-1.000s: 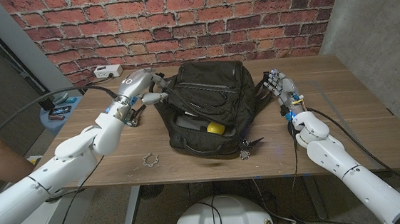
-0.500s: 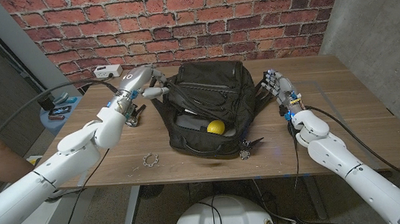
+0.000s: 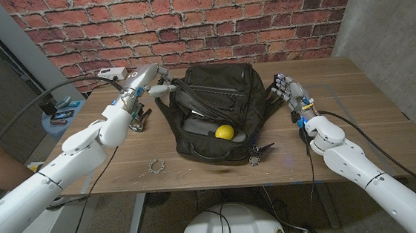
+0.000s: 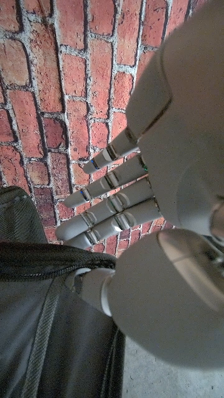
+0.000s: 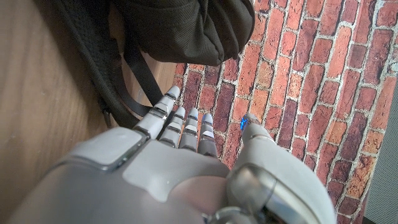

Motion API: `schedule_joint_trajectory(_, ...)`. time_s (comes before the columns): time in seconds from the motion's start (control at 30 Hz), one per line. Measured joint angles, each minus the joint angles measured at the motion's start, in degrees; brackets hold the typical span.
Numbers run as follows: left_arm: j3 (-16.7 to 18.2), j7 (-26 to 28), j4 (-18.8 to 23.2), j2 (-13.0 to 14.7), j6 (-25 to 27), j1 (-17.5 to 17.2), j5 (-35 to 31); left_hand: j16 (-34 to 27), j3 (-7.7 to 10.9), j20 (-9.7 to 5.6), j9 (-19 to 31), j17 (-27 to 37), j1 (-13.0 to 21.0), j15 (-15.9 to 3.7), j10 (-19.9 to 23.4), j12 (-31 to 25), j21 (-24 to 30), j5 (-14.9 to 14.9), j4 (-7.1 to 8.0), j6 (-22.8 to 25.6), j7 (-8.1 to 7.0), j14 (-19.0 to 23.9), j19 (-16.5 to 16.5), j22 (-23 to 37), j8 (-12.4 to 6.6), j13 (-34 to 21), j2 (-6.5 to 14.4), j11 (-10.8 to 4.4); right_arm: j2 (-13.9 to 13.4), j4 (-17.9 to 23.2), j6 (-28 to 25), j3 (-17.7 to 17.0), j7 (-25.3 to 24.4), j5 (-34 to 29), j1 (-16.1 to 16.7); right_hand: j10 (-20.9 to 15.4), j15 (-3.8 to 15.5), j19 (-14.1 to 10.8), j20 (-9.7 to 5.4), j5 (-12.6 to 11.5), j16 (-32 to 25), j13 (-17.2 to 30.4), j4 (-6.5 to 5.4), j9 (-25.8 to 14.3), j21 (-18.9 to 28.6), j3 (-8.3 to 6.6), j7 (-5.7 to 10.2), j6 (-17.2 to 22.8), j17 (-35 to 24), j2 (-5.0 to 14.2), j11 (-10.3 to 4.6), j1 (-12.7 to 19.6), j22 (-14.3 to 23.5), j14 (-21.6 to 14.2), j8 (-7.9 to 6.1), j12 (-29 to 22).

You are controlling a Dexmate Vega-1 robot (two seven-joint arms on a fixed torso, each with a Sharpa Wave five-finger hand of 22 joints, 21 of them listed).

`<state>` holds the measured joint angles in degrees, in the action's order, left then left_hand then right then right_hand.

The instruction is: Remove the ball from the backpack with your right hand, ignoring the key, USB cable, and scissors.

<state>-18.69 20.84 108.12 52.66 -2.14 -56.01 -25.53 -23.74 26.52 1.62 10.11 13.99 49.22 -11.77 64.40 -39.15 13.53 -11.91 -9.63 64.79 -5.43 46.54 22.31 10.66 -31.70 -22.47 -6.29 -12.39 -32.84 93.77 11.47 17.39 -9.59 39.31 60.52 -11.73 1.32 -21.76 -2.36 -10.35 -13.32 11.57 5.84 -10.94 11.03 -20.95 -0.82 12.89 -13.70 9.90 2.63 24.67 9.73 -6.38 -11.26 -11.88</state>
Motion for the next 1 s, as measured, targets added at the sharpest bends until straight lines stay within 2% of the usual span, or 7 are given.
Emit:
schedule_joint_trajectory(0.47, -0.73, -2.5, -0.6, -1.07, 0.83, 2.49, 2.95, 0.0, -0.24, 0.13, 0.0, 0.0, 0.0, 0.0, -0.01, 0.0, 0.0, 0.0, 0.24, 0.0, 0.0, 0.01, -0.12, 0.01, 0.37, -0.53, 0.0, 0.01, -2.29, 4.91, -0.42, -1.33, -2.3, -1.2, 4.1, 0.0, 0.0, 0.0, 0.0, 0.0, 0.0, 0.0, 0.0, 0.0, 0.0, 0.0, 0.0, 0.0, 0.0, 0.0, 0.0, 0.0, 0.0, 0.0, 0.0, 0.0)
schedule_joint_trajectory(0.57, -0.9, -2.5, -0.78, -1.32, 0.83, 2.92, 2.95, 0.0, -0.24, 0.13, 0.0, -0.08, 0.0, 0.01, -0.01, 0.0, 0.0, 0.0, 0.24, 0.0, 0.0, 0.01, -0.12, 0.01, 0.37, -0.53, 0.0, 0.01, -2.29, 4.91, -0.42, -1.33, -2.71, -1.4, 4.1, 0.0, 0.0, 0.0, 0.0, 0.0, 0.0, 0.0, 0.0, 0.0, 0.0, 0.0, 0.0, 0.0, 0.0, 0.0, 0.0, 0.0, 0.0, 0.0, 0.0, 0.0)
schedule_joint_trajectory(0.6, -1.01, -2.5, -0.87, -1.39, 0.83, 3.2, 2.95, 0.0, -0.24, 0.13, 0.06, -0.14, 0.0, 0.0, -0.02, 0.0, 0.0, 0.0, 0.24, 0.0, 0.0, 0.01, -0.12, 0.01, 0.37, -0.53, 0.0, 0.01, -3.04, 6.67, -0.42, -2.0, -2.98, -1.5, 5.64, 0.0, 0.0, 0.0, 0.0, 0.0, 0.0, 0.0, 0.0, 0.0, 0.0, 0.0, 0.0, 0.0, 0.0, 0.0, 0.0, 0.0, 0.0, 0.0, 0.0, 0.0)
schedule_joint_trajectory(0.87, -1.3, -4.48, -1.07, -2.15, 0.91, 4.42, 5.37, 0.0, -0.24, 0.35, 0.18, -0.15, 0.0, 0.01, -0.02, 0.39, 0.0, 0.0, 0.24, -0.01, 0.0, 0.02, -0.34, 0.01, 0.79, -0.8, 0.0, 0.02, -3.75, 8.33, -0.56, -2.7, -4.36, -2.41, 7.2, 0.0, 0.0, 0.0, 0.0, 0.0, 0.0, 0.0, 0.17, 0.0, 0.0, -0.17, 0.0, 0.0, 0.0, 0.3, 0.0, 0.3, 0.0, 0.0, 0.0, 0.0)
schedule_joint_trajectory(0.9, -1.3, -5.55, -1.07, -2.24, 1.55, 4.53, 7.06, 0.0, -0.24, 0.44, 0.18, -0.15, 0.0, 0.02, -0.02, 0.39, 0.0, 0.0, 0.24, -0.01, 0.0, 0.0, -0.43, 0.01, 0.87, -0.79, 0.0, 0.02, -4.51, 9.95, -0.76, -3.25, -4.65, -2.65, 8.44, 0.0, 0.0, 0.0, 0.0, 0.0, 0.0, 0.0, 0.17, 0.0, 0.0, -0.17, 0.0, 0.0, 0.0, 0.21, 0.0, 0.4, 0.0, 0.0, 0.0, 0.0)
schedule_joint_trajectory(1.0, -1.32, -6.17, -1.07, -2.47, 2.03, 4.88, 8.15, 0.0, -0.23, 0.44, 0.18, -0.15, 0.0, 0.32, -0.02, 0.39, 0.0, 0.0, 0.24, -0.01, -0.01, -0.29, -0.43, 0.01, 0.87, -1.03, 0.0, 0.02, -5.03, 10.94, -1.28, -3.53, -5.24, -3.17, 9.2, 0.12, 0.0, -0.22, -0.21, 0.0, 0.0, 0.0, 0.17, 0.0, 0.0, -0.16, -0.12, -0.12, 0.0, 0.0, 0.12, 0.61, 0.0, 0.0, 0.0, 0.0)
